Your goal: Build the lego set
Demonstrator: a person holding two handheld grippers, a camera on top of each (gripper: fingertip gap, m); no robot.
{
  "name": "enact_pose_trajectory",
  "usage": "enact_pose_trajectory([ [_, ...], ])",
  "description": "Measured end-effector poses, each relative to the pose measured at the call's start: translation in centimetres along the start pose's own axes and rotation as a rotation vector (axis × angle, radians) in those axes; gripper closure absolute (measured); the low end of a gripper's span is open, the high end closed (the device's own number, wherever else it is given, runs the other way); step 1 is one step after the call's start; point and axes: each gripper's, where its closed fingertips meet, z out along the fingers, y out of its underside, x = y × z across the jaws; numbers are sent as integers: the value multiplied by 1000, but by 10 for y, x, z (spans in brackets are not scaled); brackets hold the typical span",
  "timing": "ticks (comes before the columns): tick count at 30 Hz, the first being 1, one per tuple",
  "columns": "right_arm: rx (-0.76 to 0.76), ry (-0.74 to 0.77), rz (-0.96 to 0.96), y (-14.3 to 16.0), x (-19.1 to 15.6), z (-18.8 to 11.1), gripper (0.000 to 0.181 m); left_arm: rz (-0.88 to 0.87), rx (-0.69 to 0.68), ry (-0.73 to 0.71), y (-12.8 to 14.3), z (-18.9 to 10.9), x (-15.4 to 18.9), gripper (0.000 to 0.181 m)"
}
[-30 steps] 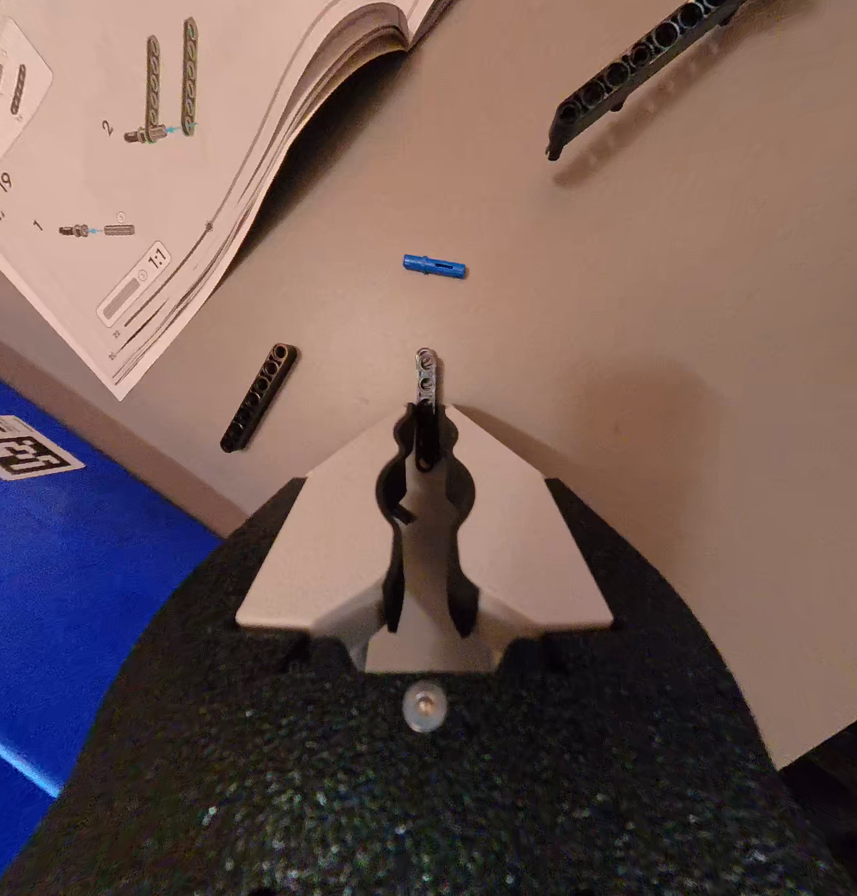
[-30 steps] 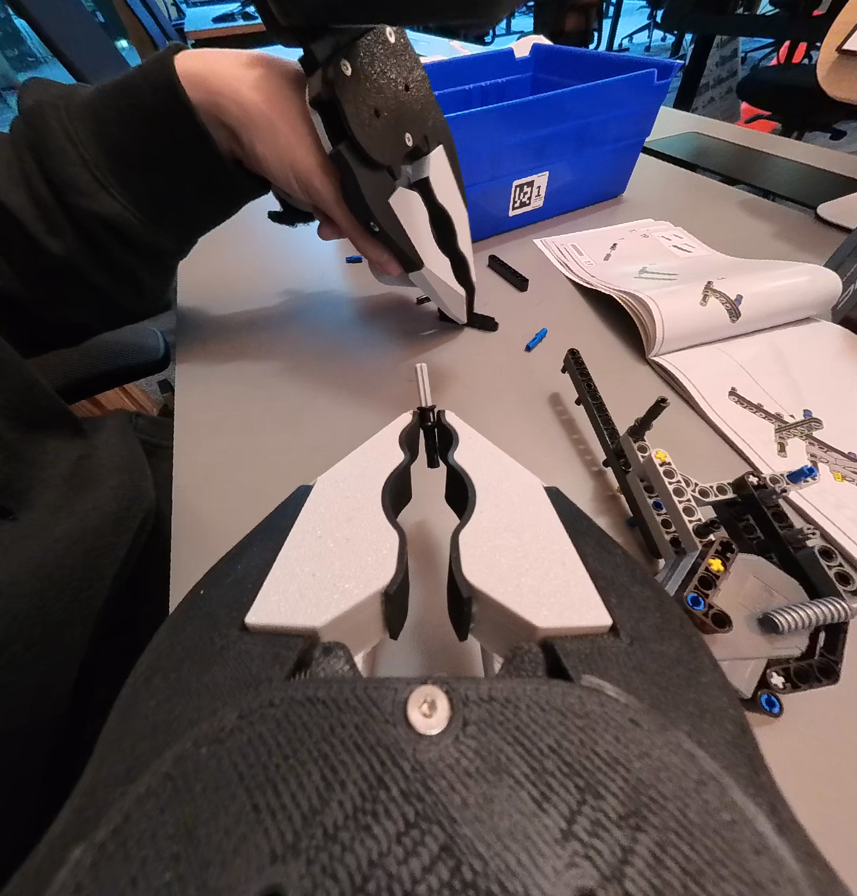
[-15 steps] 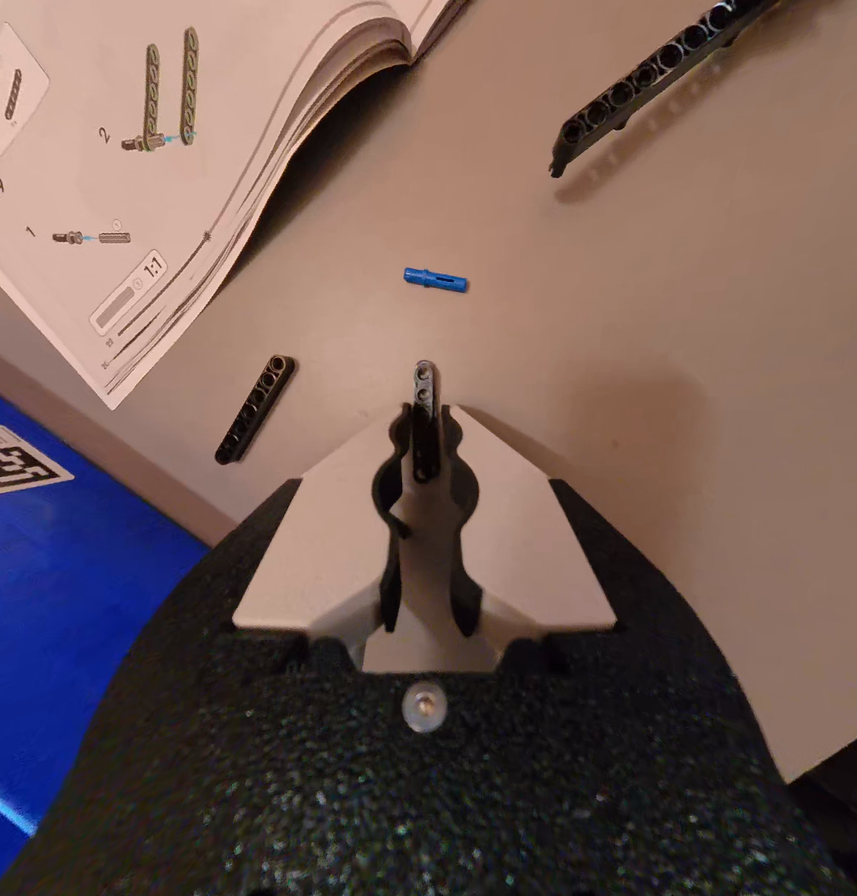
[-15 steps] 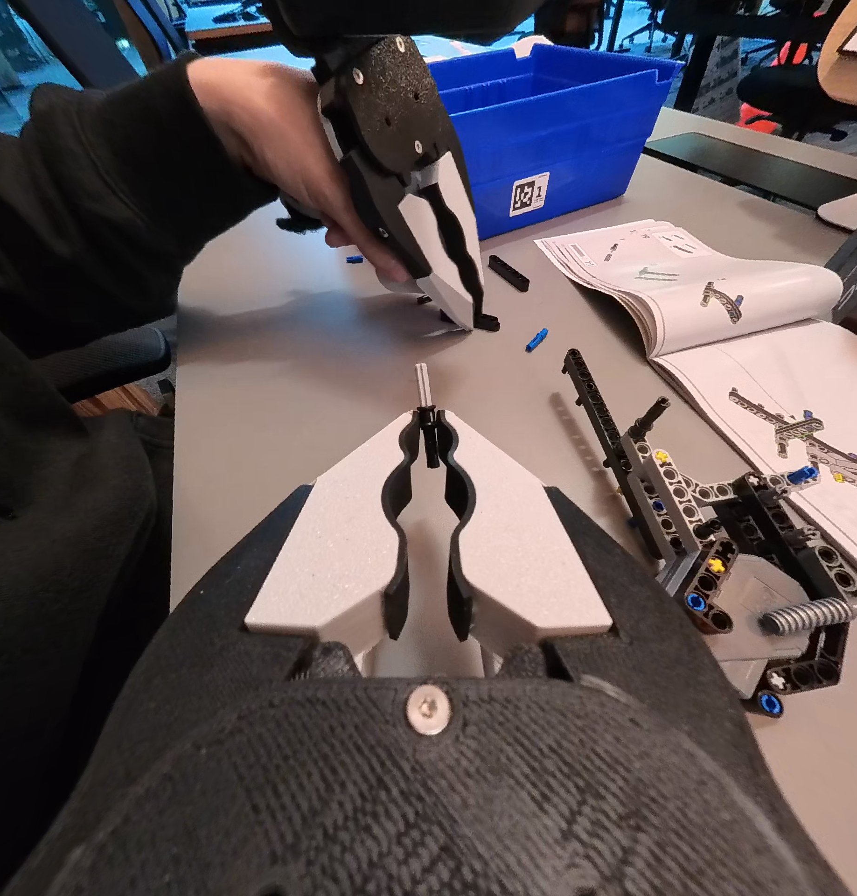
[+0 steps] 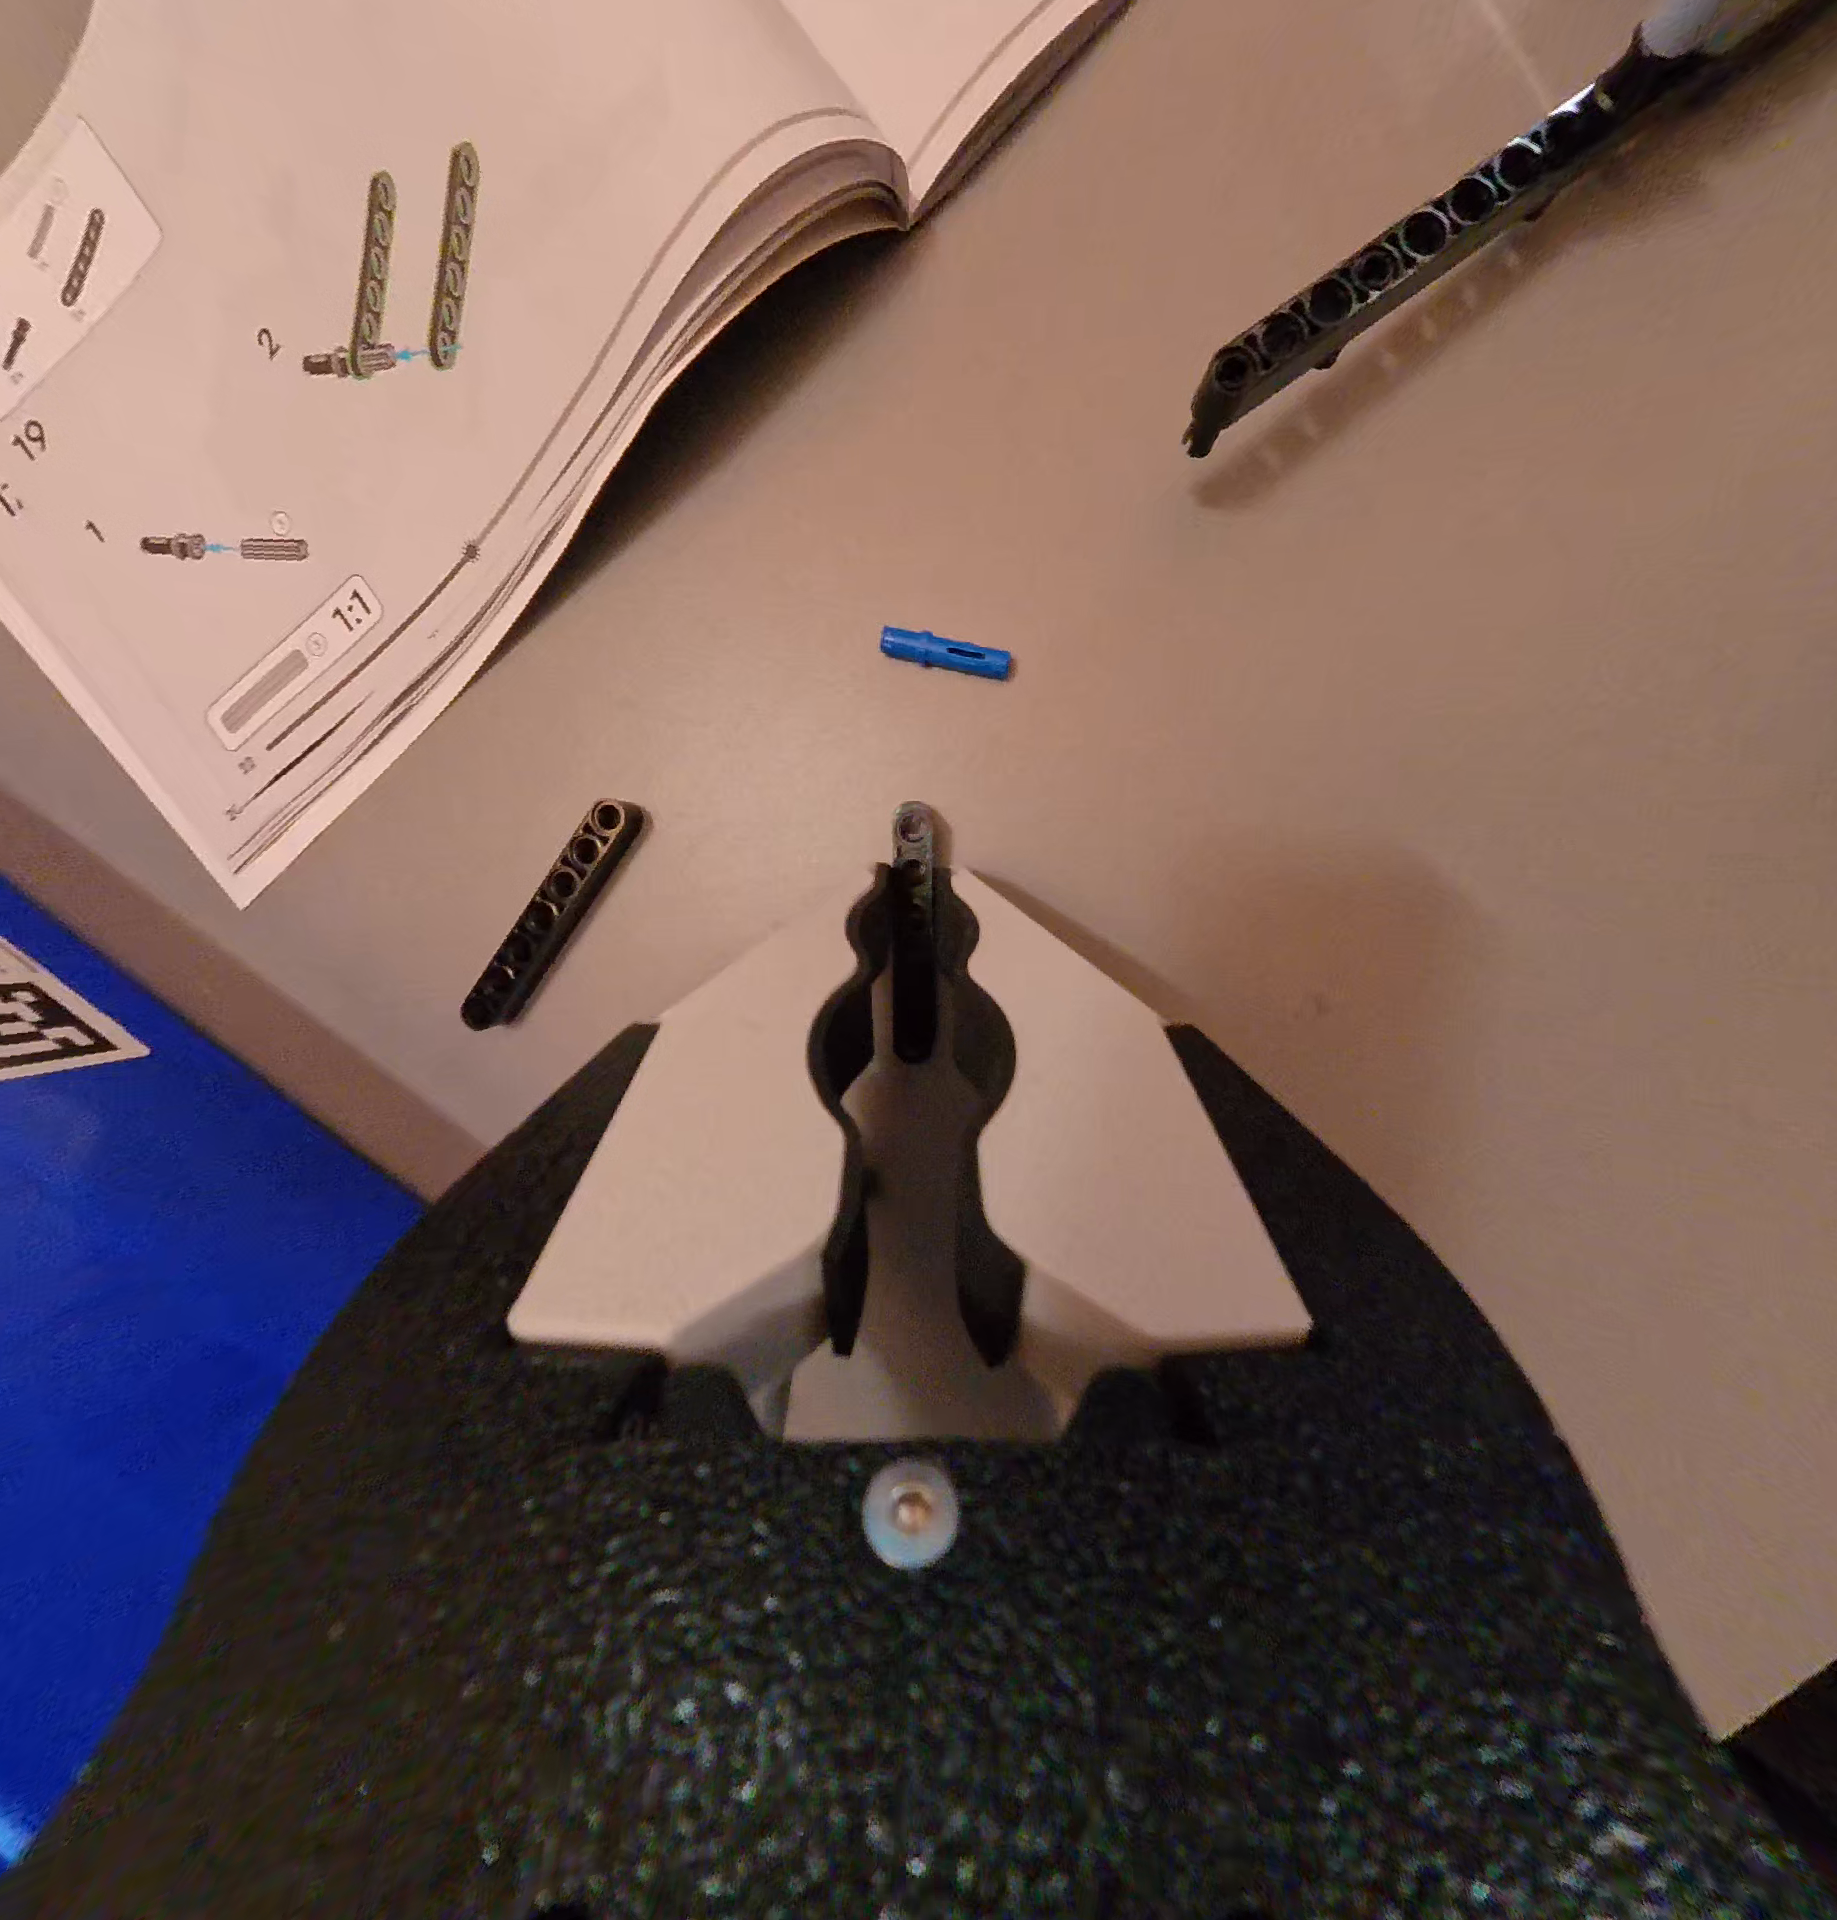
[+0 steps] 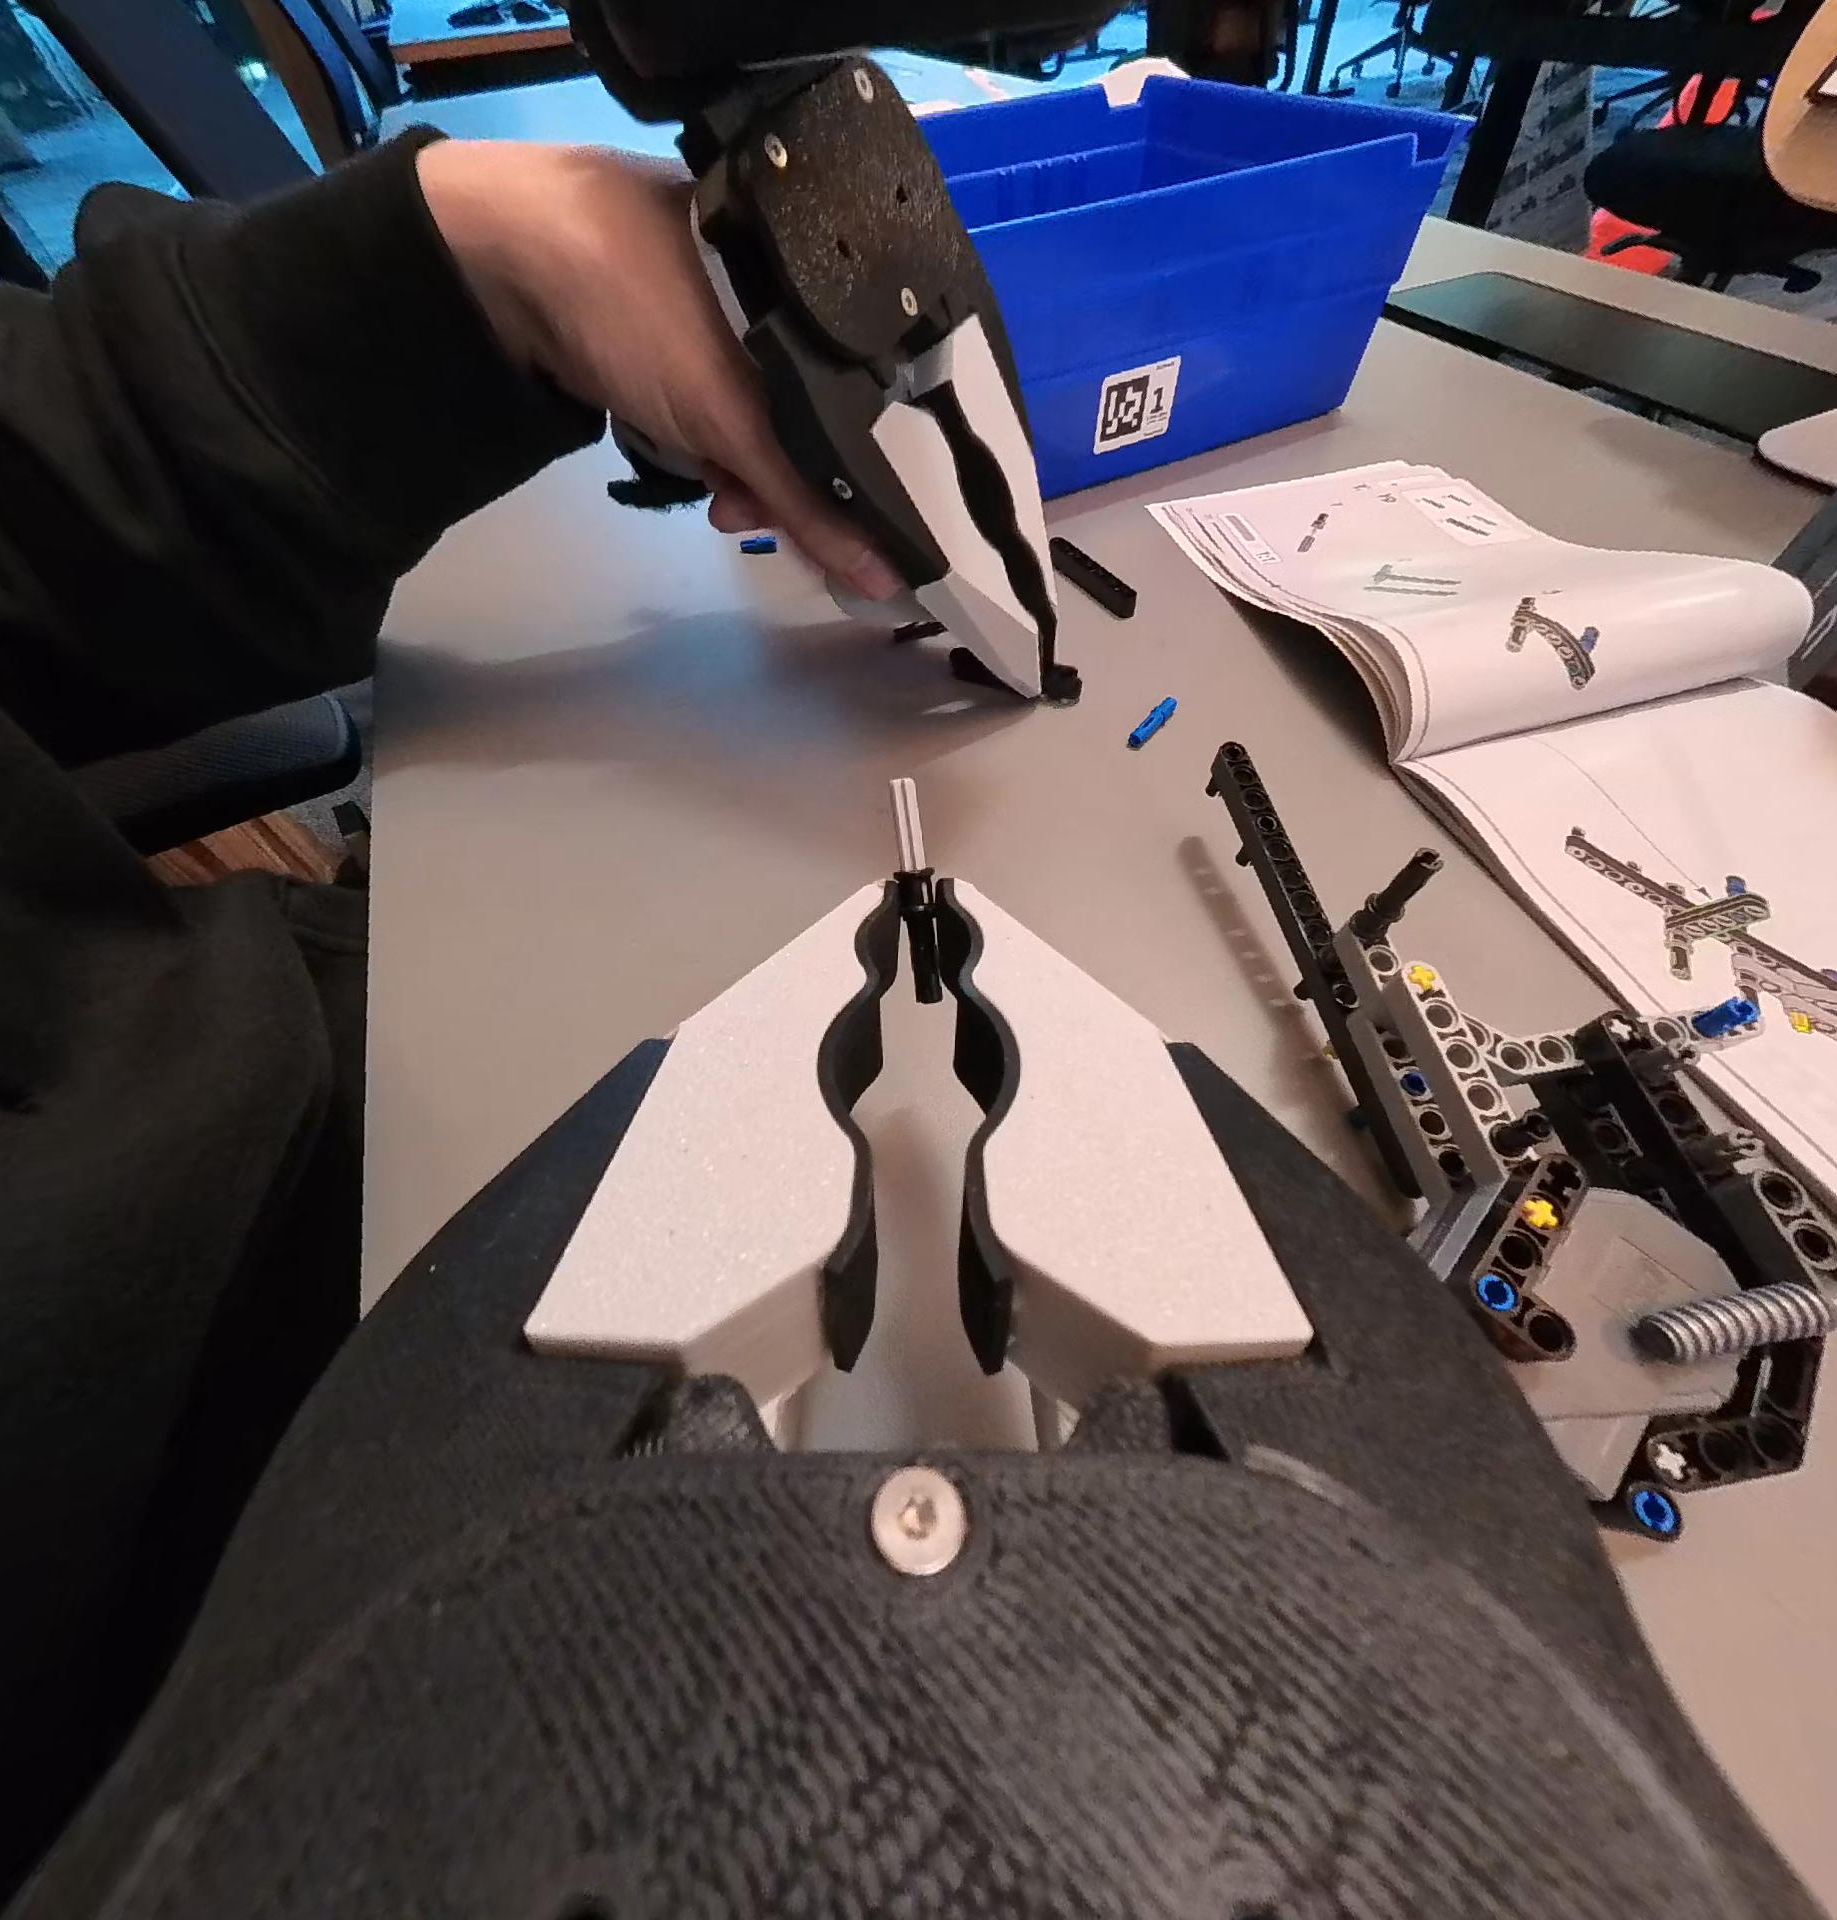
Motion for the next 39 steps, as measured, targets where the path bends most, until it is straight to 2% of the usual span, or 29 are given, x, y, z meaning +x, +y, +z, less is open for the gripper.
enact_pose_trajectory([
  [18, -2, -3, -6, 0, -1, 0, 177, 1, -10, -31, -1, 0, -3, 171],
  [28, -3, -2, -7, 1, -1, 0, 177, -75, -4, 27, 0, 2, -1, 173],
  [35, 17, 25, -3, -2, 3, -2, 177, -78, 107, 62, -4, 4, -3, 175],
  [39, 22, 57, -13, -3, 8, -2, 177, -18, 199, 91, -10, -3, 3, 176],
])
